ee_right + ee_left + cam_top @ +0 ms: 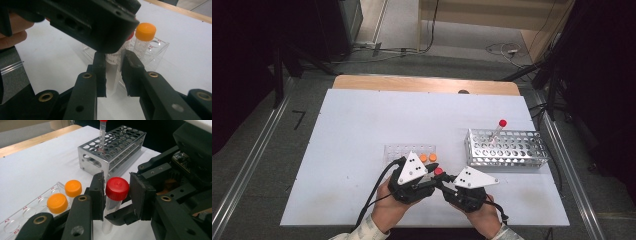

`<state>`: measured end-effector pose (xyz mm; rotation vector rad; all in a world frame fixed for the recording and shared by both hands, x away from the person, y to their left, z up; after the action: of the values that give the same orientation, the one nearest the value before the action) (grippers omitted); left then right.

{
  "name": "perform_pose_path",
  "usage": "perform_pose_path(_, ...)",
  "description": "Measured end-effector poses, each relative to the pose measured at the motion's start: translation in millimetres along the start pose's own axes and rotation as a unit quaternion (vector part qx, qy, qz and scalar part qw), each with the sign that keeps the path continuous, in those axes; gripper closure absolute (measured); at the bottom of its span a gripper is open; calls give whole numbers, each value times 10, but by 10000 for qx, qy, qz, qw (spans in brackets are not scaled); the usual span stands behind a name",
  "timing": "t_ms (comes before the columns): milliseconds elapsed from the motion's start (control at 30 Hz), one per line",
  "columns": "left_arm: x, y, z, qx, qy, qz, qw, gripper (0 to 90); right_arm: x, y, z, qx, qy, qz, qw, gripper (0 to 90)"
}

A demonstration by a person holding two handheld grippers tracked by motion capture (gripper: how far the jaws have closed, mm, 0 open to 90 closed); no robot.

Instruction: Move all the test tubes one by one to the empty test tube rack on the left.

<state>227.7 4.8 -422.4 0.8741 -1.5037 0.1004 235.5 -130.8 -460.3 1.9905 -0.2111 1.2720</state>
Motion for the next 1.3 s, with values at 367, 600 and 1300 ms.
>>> perform_pose_path(367, -4, 64, -44, 56, 42, -20, 10000, 702, 11, 20, 1, 110, -21, -13, 9999, 542)
perform_pose_path(600, -13, 330, -225, 135, 296, 3, 9995, 702, 21, 134, 132, 73, -116, -24, 9999, 361)
perform_pose_path(1300, 35, 835, -644, 827, 414, 98, 9957, 701, -3, 306, 488, -394, -519, 64, 9979, 273)
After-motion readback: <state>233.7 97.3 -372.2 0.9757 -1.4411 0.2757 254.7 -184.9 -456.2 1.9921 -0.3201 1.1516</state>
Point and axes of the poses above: each handheld gripper's, and its own axes: y roughly backward along the jaws, x roughly out of its top, z roughly to its right, the point moved 4 cm from there along -y, roughly forward along the jaws, and after that the axes turned 15 degrees about -y, right-handed, at the moved point
